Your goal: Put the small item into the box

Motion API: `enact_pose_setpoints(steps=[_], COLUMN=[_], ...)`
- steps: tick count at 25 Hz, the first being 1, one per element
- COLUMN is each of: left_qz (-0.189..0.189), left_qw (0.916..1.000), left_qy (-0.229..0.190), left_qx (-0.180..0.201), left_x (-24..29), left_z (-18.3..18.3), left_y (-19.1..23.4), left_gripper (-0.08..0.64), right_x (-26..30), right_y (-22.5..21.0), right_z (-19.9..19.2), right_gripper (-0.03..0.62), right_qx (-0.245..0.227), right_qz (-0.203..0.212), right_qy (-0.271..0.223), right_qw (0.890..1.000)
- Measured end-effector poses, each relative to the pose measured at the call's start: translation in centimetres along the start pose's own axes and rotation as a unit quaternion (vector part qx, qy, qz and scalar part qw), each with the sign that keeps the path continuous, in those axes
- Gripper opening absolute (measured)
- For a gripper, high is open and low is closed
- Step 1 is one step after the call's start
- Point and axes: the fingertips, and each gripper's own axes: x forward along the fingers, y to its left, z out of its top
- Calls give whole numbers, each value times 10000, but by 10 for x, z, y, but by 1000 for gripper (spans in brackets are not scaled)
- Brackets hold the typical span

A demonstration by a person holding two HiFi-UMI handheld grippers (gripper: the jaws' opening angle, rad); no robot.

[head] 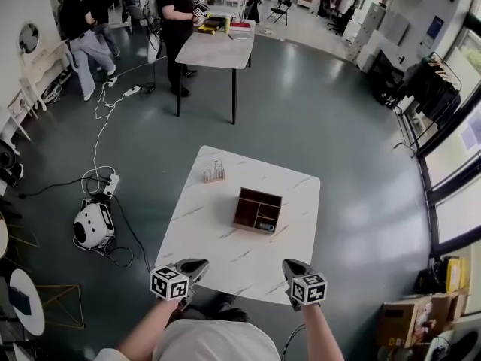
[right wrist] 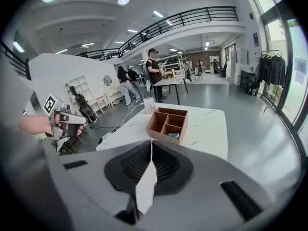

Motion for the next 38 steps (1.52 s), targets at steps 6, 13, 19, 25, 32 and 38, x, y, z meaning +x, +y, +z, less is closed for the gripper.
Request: enact_pose_setpoints(steps=[6,13,19,25,32,38], left_qz=[-172,-282,-505,-688,-596,-351], left_qw=[9998,9994,9983,9962,9955,9949], left_qy=[48,137,153,121,-46,-81], left_qx=[98,148,253,512,740,946], left_x=[-41,-87,-116,-136,-138,-139], left_z=[-12,-41,-63,-68,-64,-68], left_y=[1,4,-11,-34,-59,-73], left_gripper=[14,14,14,14,14,14], right_x=[-19,-50,-91,-140,-173,-183], right_y=[41,88,120,150,155,142], right_z=[-12,-42,-68,-79,-85,-86], right_gripper=[28,28,29,29,28,26], right_qx=[190,402,663,726,568,400], right_qz=[-309,-720,-1047,-1215,-1144,-909], right_qy=[-164,-316,-658,-1300,-1709,-1730], right_qw=[9992,9961,9901,9814,9770,9799])
